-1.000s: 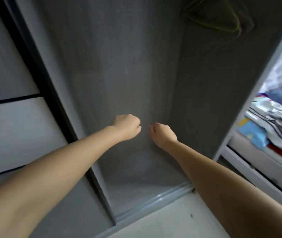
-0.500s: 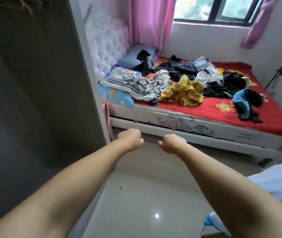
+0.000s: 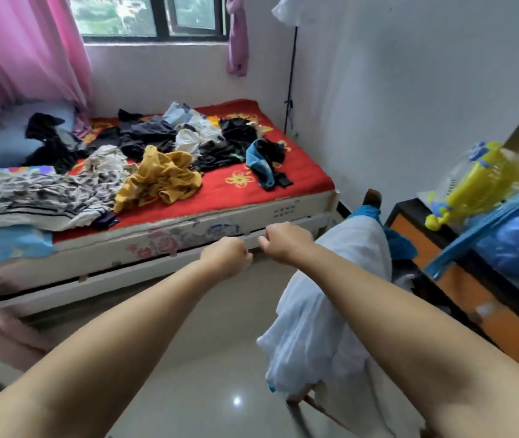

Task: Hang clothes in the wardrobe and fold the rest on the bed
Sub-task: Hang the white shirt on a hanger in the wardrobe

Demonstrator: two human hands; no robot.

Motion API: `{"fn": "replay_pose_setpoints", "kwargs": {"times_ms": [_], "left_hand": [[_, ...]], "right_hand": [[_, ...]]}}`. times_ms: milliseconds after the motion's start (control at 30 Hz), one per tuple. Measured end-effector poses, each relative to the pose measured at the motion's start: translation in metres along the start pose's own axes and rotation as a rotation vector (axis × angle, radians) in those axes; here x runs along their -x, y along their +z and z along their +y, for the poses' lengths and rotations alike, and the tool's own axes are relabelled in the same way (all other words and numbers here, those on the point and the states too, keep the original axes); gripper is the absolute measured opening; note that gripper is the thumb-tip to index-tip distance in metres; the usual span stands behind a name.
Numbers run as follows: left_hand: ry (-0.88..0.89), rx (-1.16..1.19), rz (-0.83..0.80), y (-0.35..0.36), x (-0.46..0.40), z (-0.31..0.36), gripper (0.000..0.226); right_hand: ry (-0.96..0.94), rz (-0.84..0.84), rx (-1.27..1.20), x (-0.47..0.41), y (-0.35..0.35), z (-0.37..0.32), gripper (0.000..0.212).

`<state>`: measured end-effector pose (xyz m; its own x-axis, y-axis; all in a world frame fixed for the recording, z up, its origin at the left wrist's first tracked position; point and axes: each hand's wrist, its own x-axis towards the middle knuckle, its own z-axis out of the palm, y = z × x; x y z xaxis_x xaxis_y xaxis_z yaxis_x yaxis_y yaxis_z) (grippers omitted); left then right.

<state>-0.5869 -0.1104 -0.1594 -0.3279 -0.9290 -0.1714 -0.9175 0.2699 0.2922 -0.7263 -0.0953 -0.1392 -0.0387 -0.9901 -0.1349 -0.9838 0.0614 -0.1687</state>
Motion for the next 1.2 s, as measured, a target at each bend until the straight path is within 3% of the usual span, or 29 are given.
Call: {"fn": "replay_pose_setpoints", "kwargs": {"times_ms": [200,333,433,533,633,767,867,1000,1133,1200], "left_hand": [[0.271,0.106,-0.102,0.031,-0.037,0.082,0.026],[0.449,0.223,-0.160,0.050,-0.055,0.114,0.027],[0.544,0.183,-0.213,0.063,-0.068,0.136,0.053],[0.571,0.136,-0.288,0.074,-0.080,0.154,0.063],[0.601,0.112,-0.255,0.082,-0.083,0.159,0.040],[0.758,0.128,-0.026,0.085,-0.081,0.154,0.012],[0.834,0.281,0.041,0.077,-0.082,0.152,0.006],[0.619,0.596,-0.014,0.050,-0.082,0.159,0.008],[0.535,0.906,0.007,0.006,-0.078,0.181,0.012],[0.539,1.046,0.065,-0.024,-0.074,0.193,0.009]], "right_hand": [[0.235,0.186,-0.239,0.034,-0.006,0.103,0.031],[0.510,0.352,-0.432,0.061,0.014,0.161,0.025],[0.676,0.291,-0.636,0.075,0.041,0.189,0.044],[0.734,0.212,-0.899,0.082,0.071,0.197,0.057],[0.764,0.199,-1.095,0.084,0.097,0.195,0.058],[0.868,0.270,-1.003,0.083,0.119,0.197,0.022],[0.855,0.494,-0.984,0.083,0.107,0.199,0.015],[0.838,0.750,-1.003,0.077,0.058,0.205,0.018],[0.578,0.546,-1.013,0.064,0.015,0.200,0.012],[0.412,0.430,-0.966,0.057,0.003,0.189,0.035]]}}
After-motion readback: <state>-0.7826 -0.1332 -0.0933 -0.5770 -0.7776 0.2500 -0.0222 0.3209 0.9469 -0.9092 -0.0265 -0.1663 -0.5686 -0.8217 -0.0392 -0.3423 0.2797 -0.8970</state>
